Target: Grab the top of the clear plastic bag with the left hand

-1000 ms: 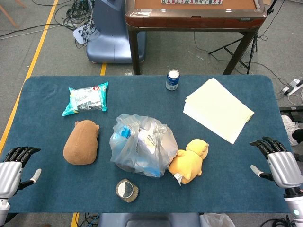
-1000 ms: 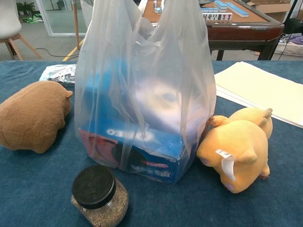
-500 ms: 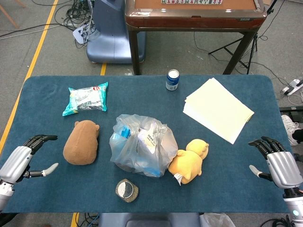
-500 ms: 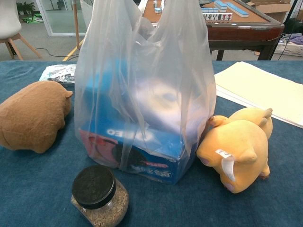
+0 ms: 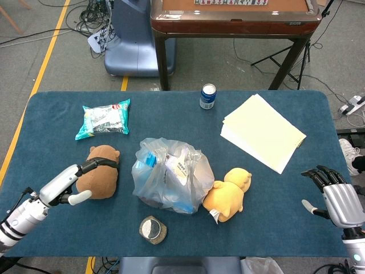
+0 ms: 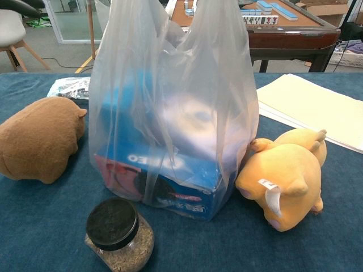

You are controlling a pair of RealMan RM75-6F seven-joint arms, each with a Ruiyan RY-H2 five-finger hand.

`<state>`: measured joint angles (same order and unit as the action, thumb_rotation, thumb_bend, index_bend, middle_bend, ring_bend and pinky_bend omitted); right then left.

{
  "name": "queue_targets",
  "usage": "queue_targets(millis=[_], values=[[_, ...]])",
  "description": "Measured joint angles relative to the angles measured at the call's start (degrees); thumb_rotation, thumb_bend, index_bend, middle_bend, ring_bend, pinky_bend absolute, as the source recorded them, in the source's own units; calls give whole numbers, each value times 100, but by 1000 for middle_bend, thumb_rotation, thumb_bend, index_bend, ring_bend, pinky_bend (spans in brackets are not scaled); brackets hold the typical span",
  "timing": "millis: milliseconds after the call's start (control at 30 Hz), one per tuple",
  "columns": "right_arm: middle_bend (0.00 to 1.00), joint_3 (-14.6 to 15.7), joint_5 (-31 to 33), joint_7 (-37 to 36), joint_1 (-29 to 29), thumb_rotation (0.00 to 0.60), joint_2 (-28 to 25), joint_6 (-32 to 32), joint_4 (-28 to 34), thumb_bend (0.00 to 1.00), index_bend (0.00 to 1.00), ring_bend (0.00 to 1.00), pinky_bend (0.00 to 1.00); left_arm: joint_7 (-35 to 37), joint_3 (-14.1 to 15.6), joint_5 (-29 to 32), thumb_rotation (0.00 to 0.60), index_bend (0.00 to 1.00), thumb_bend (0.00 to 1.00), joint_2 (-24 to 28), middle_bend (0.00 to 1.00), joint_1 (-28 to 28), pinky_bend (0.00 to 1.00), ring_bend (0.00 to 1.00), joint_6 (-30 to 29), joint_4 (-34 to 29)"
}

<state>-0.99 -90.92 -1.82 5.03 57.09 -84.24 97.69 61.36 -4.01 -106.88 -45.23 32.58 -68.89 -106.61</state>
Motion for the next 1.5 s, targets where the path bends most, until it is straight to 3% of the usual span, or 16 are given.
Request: queue_targets(millis=[333, 700, 1233, 1500], values=[[268, 12, 44, -109, -52, 600, 24, -29, -120, 178, 274, 140, 211, 198, -175, 216, 115, 165, 120, -285, 145, 816, 24, 75, 660, -243], [268, 19, 80, -163, -91, 600, 36, -41, -179, 179, 274, 140, 211, 203, -392, 723, 114, 167, 120, -555, 144, 1395, 22, 72, 1092, -222], [268, 12, 84, -202, -119, 600, 39, -72, -204, 179, 274, 140, 211, 1269, -449, 810, 115, 177, 120, -820, 144, 2049, 22, 72, 1404, -265], [268, 22, 77, -229, -153, 600, 31, -105, -217, 179, 274, 140, 211, 1301, -401, 881, 117, 181, 120, -1115, 144, 2399, 22, 73, 1757, -164]])
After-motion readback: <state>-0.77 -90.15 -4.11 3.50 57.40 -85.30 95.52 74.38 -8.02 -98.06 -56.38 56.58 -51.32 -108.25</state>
